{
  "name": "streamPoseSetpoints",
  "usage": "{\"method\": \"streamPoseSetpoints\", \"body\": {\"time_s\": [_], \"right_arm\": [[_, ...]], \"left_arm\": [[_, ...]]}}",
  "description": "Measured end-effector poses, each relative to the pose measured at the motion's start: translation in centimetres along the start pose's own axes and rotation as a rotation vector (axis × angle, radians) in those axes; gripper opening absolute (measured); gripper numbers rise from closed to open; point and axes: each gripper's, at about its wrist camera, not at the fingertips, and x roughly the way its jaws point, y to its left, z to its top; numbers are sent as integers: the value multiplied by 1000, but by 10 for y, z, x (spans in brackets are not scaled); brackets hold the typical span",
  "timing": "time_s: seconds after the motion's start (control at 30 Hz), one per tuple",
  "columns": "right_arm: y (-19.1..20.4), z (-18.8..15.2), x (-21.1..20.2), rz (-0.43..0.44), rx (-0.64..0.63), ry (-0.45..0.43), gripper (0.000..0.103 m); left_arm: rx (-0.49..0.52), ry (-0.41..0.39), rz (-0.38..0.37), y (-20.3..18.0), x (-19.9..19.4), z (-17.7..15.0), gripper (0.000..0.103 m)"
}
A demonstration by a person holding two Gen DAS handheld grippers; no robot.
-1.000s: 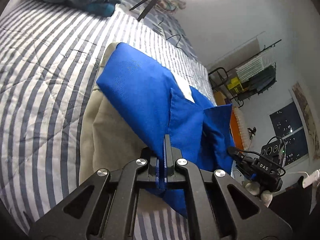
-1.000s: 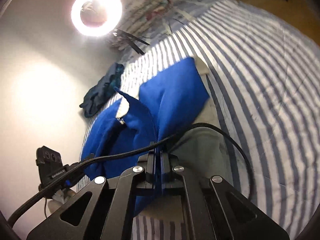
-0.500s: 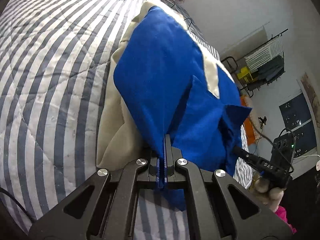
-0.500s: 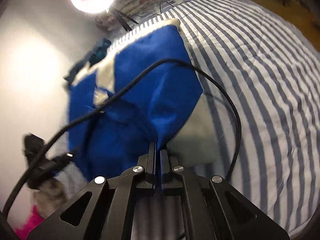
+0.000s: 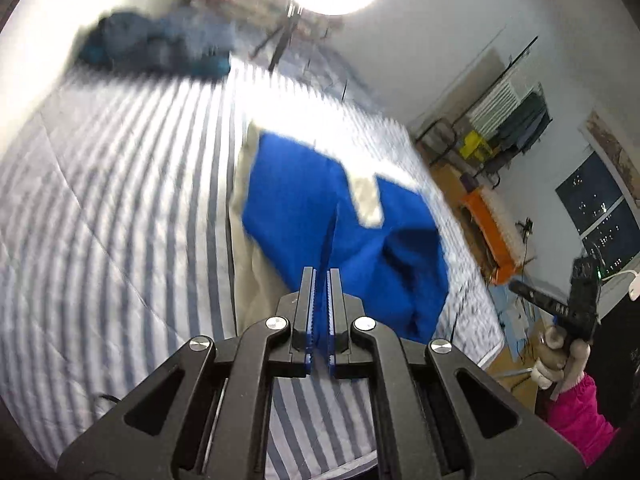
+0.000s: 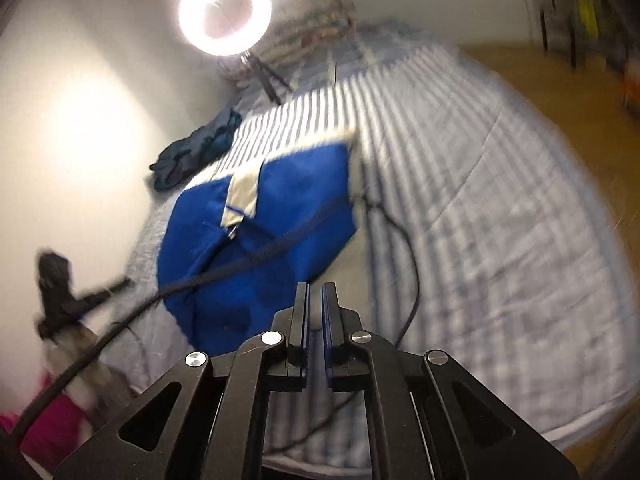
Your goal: Fold large clothes
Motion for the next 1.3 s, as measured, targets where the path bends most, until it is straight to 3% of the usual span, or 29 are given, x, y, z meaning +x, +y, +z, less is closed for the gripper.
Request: {"method": "streamPoseSetpoints", "body": {"time_s": [0.13,0.23,0.3,0.4,0.5,0.53,0.6,0.63,0.73,0.77,0.9,0.97,1.0,1.03,1.13,1.2,1.3], "right_arm": [[40,11,-54,-197,-273,-74,5],[71,13,-97,-261,-425,-127,7],[88,13,-127,-225,-478,-158,12],[109,12,-169,-112,-477,-204,32],[127,8,-199,41,-467,-212,32],[133,3,-205,112,-479,-204,32],[140,-9,-199,214,-501,-136,33],[142,-17,-186,183,-524,-68,33],[133,-39,-146,-105,-585,53,33],[126,-41,-139,-156,-568,71,33],[118,-27,-154,-210,-516,-33,33],[124,-13,-171,-208,-517,-141,33],[125,-9,-175,-208,-521,-180,33],[125,-3,-177,-196,-521,-227,33],[125,11,-160,-128,-506,-338,33],[124,21,-139,-80,-483,-353,33],[125,50,-82,10,-411,-270,33]], "left_arm": [[125,-110,8,-37,-54,28,0],[199,-179,5,-71,-102,39,0],[240,-229,-10,-93,-137,45,0],[300,-283,-28,-122,-177,49,0],[349,-318,-65,-143,-203,43,1],[368,-322,-74,-148,-207,39,5],[389,-321,-81,-152,-205,33,10],[387,-306,-83,-151,-200,30,10],[304,-231,-119,-137,-177,28,10],[281,-216,-126,-133,-172,28,10],[287,-218,-96,-130,-163,41,10],[314,-239,-48,-129,-156,48,17],[311,-239,-41,-125,-148,53,28],[313,-233,-32,-122,-138,57,33],[292,-203,10,-105,-100,69,33],[261,-179,40,-92,-67,79,33],[223,-139,70,-74,-20,97,31]]}}
